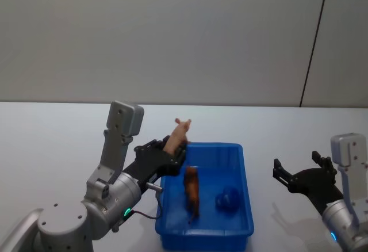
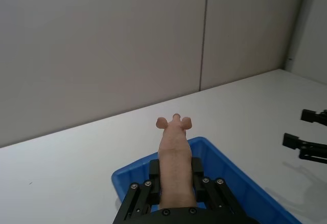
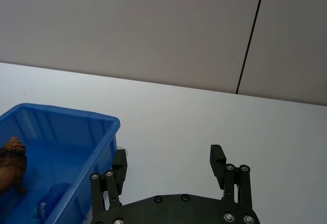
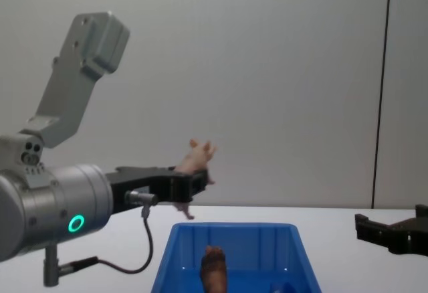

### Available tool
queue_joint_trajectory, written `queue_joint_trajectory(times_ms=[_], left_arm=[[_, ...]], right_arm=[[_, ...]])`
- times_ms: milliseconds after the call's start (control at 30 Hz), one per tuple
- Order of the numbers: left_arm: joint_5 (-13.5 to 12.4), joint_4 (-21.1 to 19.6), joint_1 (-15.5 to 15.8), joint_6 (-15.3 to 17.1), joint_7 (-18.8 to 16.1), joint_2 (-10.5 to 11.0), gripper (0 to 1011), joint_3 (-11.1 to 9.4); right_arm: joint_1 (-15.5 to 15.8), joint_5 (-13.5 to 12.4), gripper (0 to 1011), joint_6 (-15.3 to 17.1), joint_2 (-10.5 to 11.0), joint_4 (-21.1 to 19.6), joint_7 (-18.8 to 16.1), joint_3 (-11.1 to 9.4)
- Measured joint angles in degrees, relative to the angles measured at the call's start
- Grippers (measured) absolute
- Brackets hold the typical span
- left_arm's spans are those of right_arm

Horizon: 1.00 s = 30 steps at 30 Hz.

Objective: Pick up the two dolls from the table and place them into the box.

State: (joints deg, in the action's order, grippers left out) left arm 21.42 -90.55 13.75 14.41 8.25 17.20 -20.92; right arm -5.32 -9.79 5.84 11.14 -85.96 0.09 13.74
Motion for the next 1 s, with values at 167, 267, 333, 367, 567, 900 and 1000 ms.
queue_joint_trajectory(times_ms=[167,267,333,367,567,900,1000], left_arm=[[-0.21,0.49,0.9,-0.71,5.18,-0.01,351,-0.04],[-0.35,0.8,1.43,-0.76,8.19,-0.01,351,-0.08],[-0.44,0.96,1.71,-0.75,9.54,0.01,366,-0.11],[-0.48,1.02,1.84,-0.73,10.3,0.02,383,-0.11],[-1.14,1.69,3.07,0.17,16.45,0.2,578,-0.25],[-1.86,2.92,4.54,0.77,23.11,0.58,886,-0.33],[-1.86,2.96,4.58,0.77,23.28,0.67,967,-0.35]], right_arm=[[0.0,0.0,1001,0.0,0.0,0.0,0.0,0.0],[0.0,0.0,1001,0.0,0.0,0.0,0.0,0.0],[0.0,0.0,1001,0.0,0.0,0.0,0.0,0.0],[0.0,0.0,1001,0.0,0.0,0.0,0.0,0.0],[0.0,0.0,1001,0.0,0.0,0.0,0.0,0.0],[0.0,0.0,1001,0.0,0.0,0.0,0.0,0.0],[0.0,0.0,1001,0.0,0.0,0.0,0.0,0.0]])
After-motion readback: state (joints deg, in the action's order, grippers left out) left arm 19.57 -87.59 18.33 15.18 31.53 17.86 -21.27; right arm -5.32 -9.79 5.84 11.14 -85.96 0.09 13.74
